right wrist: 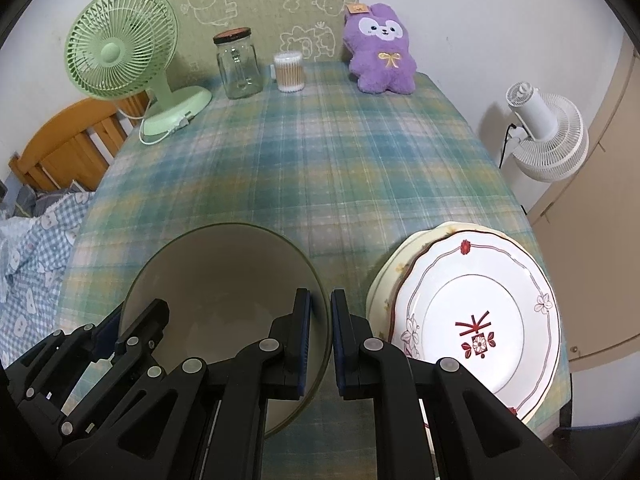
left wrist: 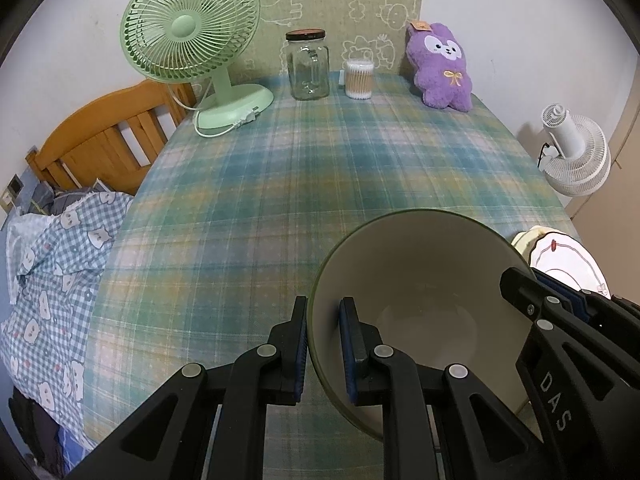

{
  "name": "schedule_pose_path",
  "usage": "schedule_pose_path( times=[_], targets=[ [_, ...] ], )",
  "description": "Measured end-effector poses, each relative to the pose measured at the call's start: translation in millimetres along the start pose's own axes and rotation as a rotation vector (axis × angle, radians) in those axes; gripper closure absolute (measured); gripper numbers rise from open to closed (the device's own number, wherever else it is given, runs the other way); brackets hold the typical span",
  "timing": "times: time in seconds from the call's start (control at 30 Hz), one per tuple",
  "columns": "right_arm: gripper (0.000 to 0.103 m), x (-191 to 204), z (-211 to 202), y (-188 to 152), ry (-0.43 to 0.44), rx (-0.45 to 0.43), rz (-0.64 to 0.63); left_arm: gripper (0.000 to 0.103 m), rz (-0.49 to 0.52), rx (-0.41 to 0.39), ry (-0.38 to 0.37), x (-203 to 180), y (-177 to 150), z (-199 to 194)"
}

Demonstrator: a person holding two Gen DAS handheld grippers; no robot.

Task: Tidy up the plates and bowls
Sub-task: 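Lift the patterned bowl with both grippers and carry it toward the plate stack, then tilt the held bowl and bring it over the red-patterned plate stack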

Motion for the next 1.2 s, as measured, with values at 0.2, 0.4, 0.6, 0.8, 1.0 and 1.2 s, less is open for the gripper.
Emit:
schedule_pose_path(
  times=[0.2, 0.4, 0.6, 0.8, 1.0, 1.2],
  targets=[
    [0.089, 0.2, 1.3, 0.1, -0.020, -0.008, -0.026, 0.090, 0.013, -0.007, 0.004, -0.4, -1.0, 2.3],
    [0.088, 1.6, 1.9, -0.7, -0.038, 0.006, -0.036, 0.090, 0.024, -0.009, 0.008, 0.3, -1.0, 2.7],
    [0.088, 1.2, 2.2, 0.3, -0.042, 0.016, -0.023, 0.090, -0.004, 0.001, 0.001, -1.7, -2.0, 3.7],
    [0.088, 3.6, 3.0, 1.1, -0.032, 0.031, -0.040, 0.076, -0.017, 0.020, -0.009, -1.1, -3.3, 5.1],
    [0.050, -1.8, 5.1, 1.6, -0.033, 0.044, -0.031, 0.062, 0.002, 0.027, -0.041, -7.9, -2.4, 7.3],
    [0.046, -6.0, 16.7, -0.7, -0.008, 0.073, -0.005, 0.049, 0.017, 0.054, -0.080, -14.0, -4.0, 17.0]
  ],
)
Point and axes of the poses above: each gripper's, at about its wrist camera, not at the fingertips, and z roughly the way its jaws point, x to its left, y to its top, the point moved 9 cm from there along z, roughly the way its jaws point, and after that the axes turned 8 degrees about -x, right-handed, at the moved point
